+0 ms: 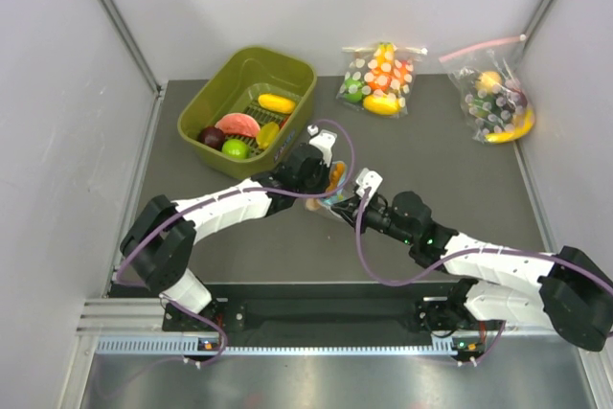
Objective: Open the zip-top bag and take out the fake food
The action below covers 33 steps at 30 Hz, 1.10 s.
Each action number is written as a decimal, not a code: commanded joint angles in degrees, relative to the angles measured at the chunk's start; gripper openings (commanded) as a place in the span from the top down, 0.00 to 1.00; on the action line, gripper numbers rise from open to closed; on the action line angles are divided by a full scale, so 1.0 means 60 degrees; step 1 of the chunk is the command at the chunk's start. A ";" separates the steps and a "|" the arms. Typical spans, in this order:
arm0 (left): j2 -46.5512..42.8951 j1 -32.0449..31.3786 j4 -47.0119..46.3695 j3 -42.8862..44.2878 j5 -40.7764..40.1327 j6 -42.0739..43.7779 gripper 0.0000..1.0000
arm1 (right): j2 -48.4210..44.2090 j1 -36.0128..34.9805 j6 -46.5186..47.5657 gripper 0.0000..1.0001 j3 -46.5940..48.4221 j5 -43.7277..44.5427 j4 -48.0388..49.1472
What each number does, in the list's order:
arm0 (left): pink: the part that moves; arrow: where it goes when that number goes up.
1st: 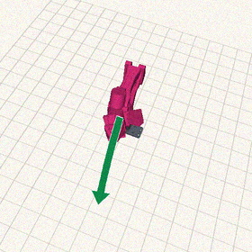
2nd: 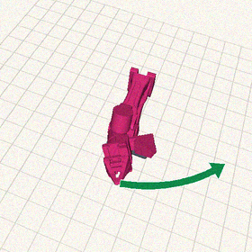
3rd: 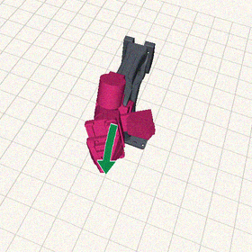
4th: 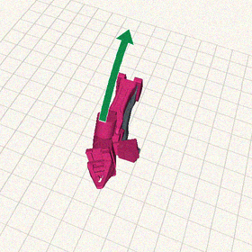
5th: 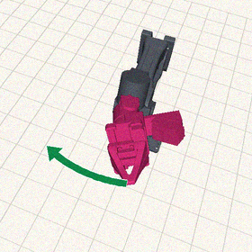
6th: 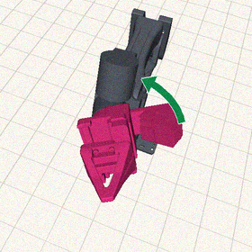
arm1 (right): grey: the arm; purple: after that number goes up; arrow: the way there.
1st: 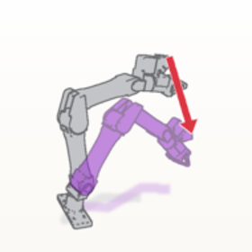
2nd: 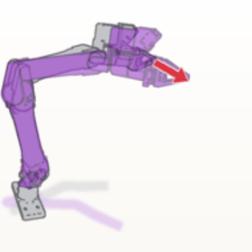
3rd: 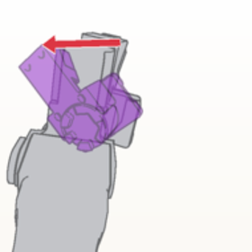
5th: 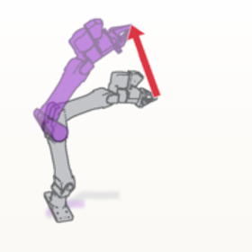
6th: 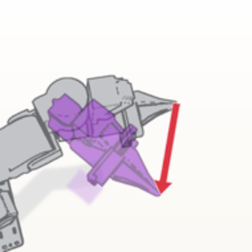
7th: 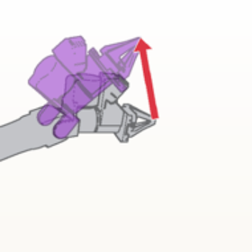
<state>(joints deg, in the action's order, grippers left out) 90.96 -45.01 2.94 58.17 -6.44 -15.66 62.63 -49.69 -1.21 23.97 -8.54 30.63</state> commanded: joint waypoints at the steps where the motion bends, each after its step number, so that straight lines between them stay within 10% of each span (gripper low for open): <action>1: 0.0148 0.0237 -0.0197 0.0412 -0.1050 -0.0056 1.00 | -0.0228 -0.0477 -0.0281 1.00 -0.0068 -0.0496 0.0593; 33: -0.1318 0.0429 -0.0710 -0.0279 0.2877 -0.0453 1.00 | 0.1823 -0.0668 -0.0925 0.92 -0.0097 0.1378 0.0519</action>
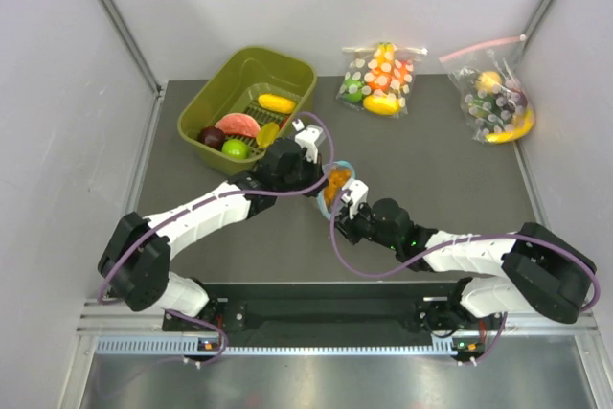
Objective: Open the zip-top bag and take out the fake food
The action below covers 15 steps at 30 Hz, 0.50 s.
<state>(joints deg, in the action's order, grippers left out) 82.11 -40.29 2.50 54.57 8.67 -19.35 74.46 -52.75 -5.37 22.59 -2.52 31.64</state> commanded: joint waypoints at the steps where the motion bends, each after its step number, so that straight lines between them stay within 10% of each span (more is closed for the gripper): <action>1: 0.0420 -0.0838 -0.0593 0.0470 -0.0136 0.0324 1.00 | -0.0207 -0.0144 -0.0292 0.90 0.0059 0.0362 0.0410; 15: 0.2268 -0.1604 -0.0240 0.1629 -0.2773 0.1336 0.81 | -0.1554 -0.0144 -0.0497 0.85 -0.1084 0.0450 0.1333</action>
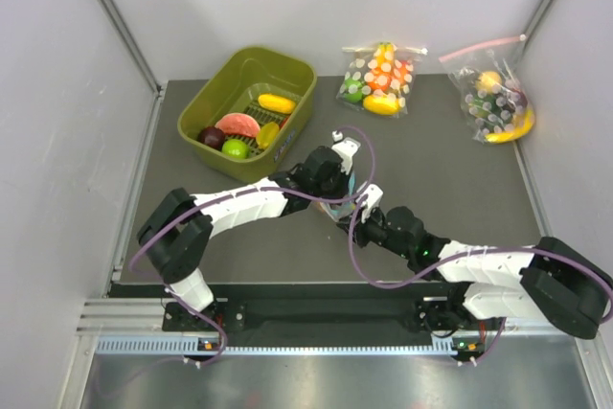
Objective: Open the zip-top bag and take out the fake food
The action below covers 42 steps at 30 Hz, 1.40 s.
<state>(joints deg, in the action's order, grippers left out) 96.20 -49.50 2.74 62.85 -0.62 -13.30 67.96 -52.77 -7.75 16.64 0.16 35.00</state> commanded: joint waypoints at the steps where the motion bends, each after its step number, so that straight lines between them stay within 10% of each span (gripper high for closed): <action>1: -0.0183 -0.0129 -0.0354 0.0204 -0.1403 0.0371 0.80 | -0.0661 -0.0125 -0.0086 0.85 -0.0180 0.0016 0.0758; 15: -0.0010 -0.0218 -0.0809 0.0013 -0.2269 0.0942 0.46 | -0.1176 -0.0125 -0.0115 0.85 -0.0313 -0.0350 0.0421; 30: 0.1338 -0.0218 -0.0911 0.0775 -0.2634 0.1322 0.39 | -0.1703 -0.0125 -0.0305 0.85 -0.0415 -0.0730 0.0391; 36: 0.1384 -0.0218 -0.0794 0.0761 -0.2972 0.1571 0.88 | -0.1995 -0.0140 -0.0364 0.83 -0.0518 -0.0585 0.0334; 42: 0.0347 -0.0218 -0.1115 -0.0058 -0.2651 0.1573 1.00 | -0.2931 -0.0009 -0.0408 0.62 -0.0591 0.0469 -0.0616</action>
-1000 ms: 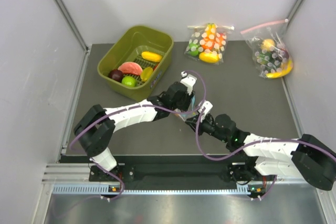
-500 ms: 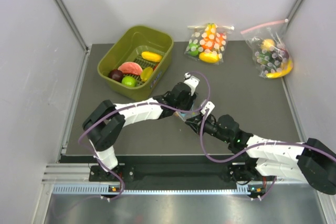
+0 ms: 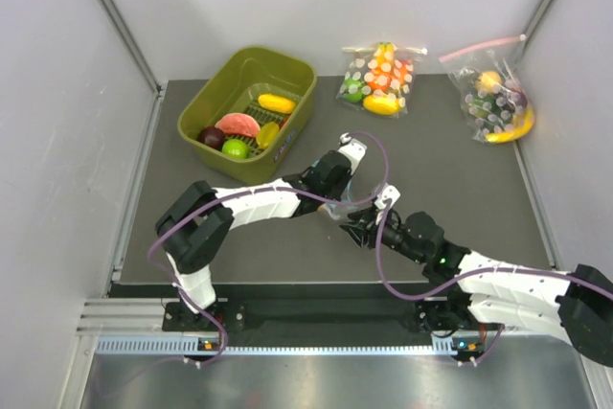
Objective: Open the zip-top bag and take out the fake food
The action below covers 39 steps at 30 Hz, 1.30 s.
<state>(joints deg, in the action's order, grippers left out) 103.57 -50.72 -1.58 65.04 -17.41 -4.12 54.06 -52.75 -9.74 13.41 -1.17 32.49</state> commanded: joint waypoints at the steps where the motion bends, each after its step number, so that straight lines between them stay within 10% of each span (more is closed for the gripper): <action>1: -0.1146 -0.0014 -0.0511 -0.0787 0.0249 0.0028 1.00 | -0.0776 0.0235 -0.0091 0.59 -0.0052 0.0765 -0.0331; 10: -0.3915 0.0016 -0.1215 -0.2620 0.2007 -0.0265 1.00 | -0.0633 0.2755 -0.0720 0.54 0.0445 -0.1282 -0.0159; 39: -0.5440 0.0206 -0.0849 -0.3266 0.3209 -0.0529 1.00 | 0.3909 0.2845 -0.1351 0.55 0.1647 -0.2588 0.2290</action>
<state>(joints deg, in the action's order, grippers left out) 73.23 -49.84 -5.15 45.52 0.69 -7.18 76.16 -36.18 -17.85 20.40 -17.43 43.62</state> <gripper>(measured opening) 0.045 0.453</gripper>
